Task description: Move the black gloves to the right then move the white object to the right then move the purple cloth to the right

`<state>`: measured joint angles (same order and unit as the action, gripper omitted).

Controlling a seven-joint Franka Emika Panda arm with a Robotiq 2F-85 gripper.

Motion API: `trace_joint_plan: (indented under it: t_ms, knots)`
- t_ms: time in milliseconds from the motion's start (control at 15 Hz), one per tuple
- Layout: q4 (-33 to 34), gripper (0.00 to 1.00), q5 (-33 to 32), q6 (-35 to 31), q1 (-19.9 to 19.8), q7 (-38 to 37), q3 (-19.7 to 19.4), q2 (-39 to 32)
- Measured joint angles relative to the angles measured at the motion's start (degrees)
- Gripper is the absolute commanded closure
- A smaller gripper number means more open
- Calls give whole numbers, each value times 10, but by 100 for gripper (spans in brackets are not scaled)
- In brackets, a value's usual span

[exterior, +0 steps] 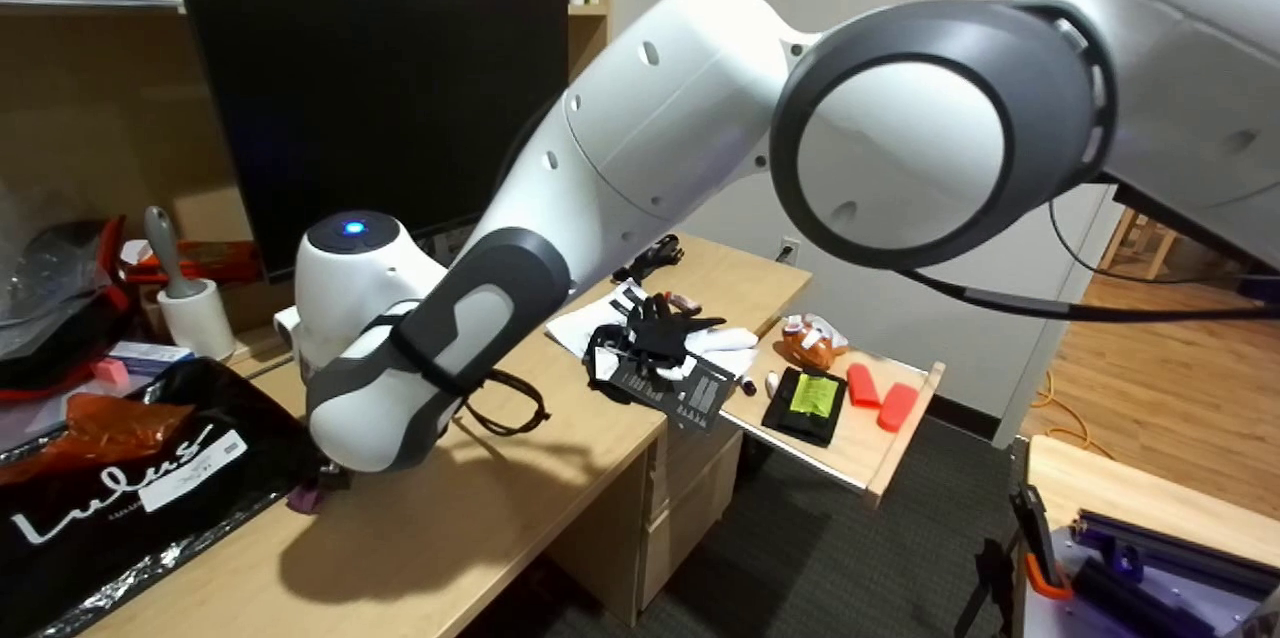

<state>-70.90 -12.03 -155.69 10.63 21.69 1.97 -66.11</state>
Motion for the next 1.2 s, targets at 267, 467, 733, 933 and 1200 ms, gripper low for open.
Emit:
trace_joint_plan:
  t_ms: [267, 467, 733, 933, 1200]
  knots:
    - [-1, 58, -8, -1, -1, 2, -1, 1]
    - [-11, 38, -22, -28, 1, 0, -13, 6]
    - [-51, 14, -45, -76, 2, 0, -30, 26]
    - [-69, 0, -54, -82, -4, 9, -25, 35]
    - [-76, 25, -54, -44, -44, 86, 42, 33]
